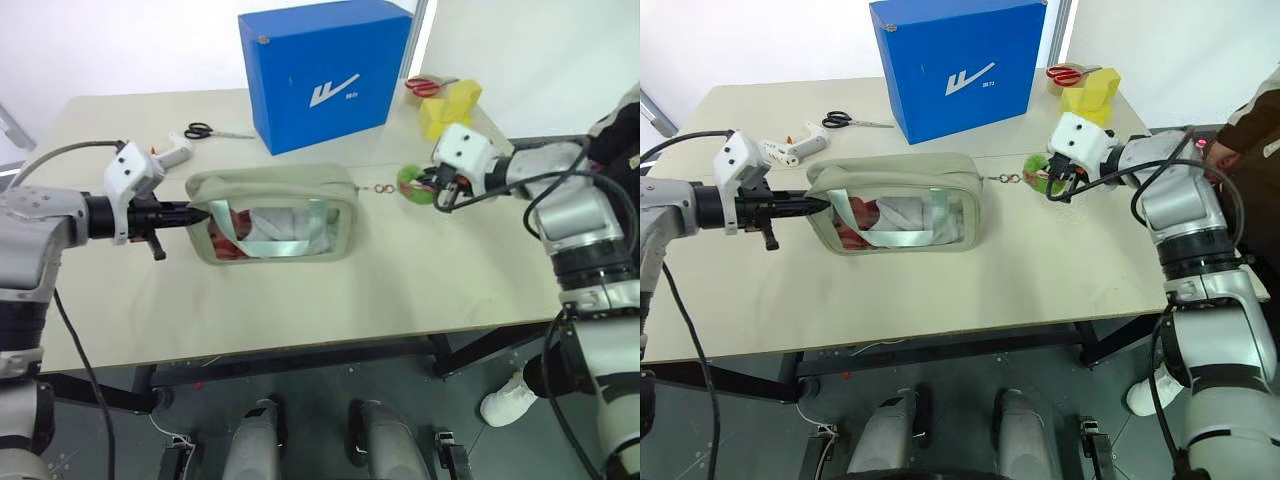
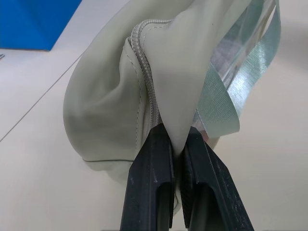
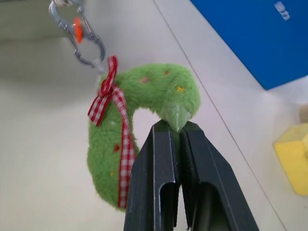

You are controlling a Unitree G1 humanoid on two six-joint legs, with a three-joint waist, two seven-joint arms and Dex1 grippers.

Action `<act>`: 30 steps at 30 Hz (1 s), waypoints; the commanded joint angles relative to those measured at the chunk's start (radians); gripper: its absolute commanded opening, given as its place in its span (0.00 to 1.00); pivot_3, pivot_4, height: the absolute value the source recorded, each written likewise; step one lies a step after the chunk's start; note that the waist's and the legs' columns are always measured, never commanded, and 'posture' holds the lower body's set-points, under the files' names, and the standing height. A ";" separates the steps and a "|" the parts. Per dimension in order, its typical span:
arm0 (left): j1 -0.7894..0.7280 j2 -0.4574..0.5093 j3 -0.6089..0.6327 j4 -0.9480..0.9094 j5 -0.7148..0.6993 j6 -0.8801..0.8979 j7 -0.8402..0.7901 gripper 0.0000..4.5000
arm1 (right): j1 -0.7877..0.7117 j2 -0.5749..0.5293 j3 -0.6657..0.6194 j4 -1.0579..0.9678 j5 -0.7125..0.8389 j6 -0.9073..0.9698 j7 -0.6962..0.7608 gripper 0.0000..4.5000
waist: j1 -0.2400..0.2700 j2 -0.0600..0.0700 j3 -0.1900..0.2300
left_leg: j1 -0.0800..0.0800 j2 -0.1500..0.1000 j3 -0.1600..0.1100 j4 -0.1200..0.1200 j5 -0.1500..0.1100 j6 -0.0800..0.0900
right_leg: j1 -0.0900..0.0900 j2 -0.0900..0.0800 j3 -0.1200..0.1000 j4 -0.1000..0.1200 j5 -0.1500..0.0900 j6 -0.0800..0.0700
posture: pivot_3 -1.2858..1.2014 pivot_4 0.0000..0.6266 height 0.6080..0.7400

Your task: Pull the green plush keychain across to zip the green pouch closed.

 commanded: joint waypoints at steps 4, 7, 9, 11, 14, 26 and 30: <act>-0.014 0.018 0.006 -0.007 0.008 0.013 -0.002 0.00 | 0.091 0.238 -0.068 -0.005 0.085 0.105 -0.177 0.01 | 0.000 0.000 0.000 | 0.001 0.000 0.000 0.000 0.000 0.000 | 0.001 0.000 0.000 0.001 0.000 0.000 | 0.52 0.24 1.00; -0.005 0.021 0.009 -0.027 0.004 0.024 0.001 0.00 | 0.122 0.293 -0.043 -0.020 0.086 0.125 -0.181 0.01 | 0.001 0.000 0.000 | 0.000 0.000 0.000 0.001 0.001 0.001 | 0.001 0.000 0.000 0.001 0.000 0.000 | 0.52 0.24 1.00; -0.002 0.023 0.011 -0.032 0.003 0.029 0.002 0.00 | 0.140 0.292 -0.011 -0.023 0.067 0.110 -0.167 0.01 | 0.004 0.000 0.000 | 0.000 0.000 0.000 0.001 0.001 0.002 | 0.002 0.000 0.000 0.001 0.000 0.000 | 0.52 0.24 1.00; 0.007 0.024 0.015 -0.040 0.002 0.032 0.003 0.00 | 0.167 0.271 0.039 -0.006 0.032 0.063 -0.135 0.01 | 0.004 -0.001 -0.001 | 0.000 0.000 0.000 0.001 0.000 0.000 | 0.002 0.000 0.000 0.001 0.000 0.000 | 0.52 0.24 1.00; 0.016 0.024 0.020 -0.049 -0.001 0.037 0.006 0.00 | 0.186 0.208 0.142 0.058 -0.092 -0.087 -0.147 0.01 | 0.003 -0.001 0.000 | 0.001 0.000 0.000 0.001 0.000 0.000 | 0.002 0.000 0.000 0.000 0.000 0.000 | 0.52 0.24 1.00; 0.012 0.017 0.027 -0.048 -0.023 0.045 0.017 0.08 | 0.090 0.201 0.014 0.033 0.045 -0.029 -0.083 0.15 | 0.003 -0.003 -0.002 | 0.002 0.000 -0.001 0.001 0.000 0.000 | 0.004 0.000 0.000 0.000 -0.001 0.002 | 0.52 0.24 1.00; -0.016 0.031 0.059 -0.027 -0.063 0.077 -0.004 0.47 | 0.066 0.111 -0.077 -0.159 0.185 0.184 0.058 0.55 | 0.004 -0.002 -0.001 | 0.001 0.000 -0.001 0.001 0.000 0.000 | 0.002 0.000 0.000 0.000 0.000 0.000 | 0.52 0.24 1.00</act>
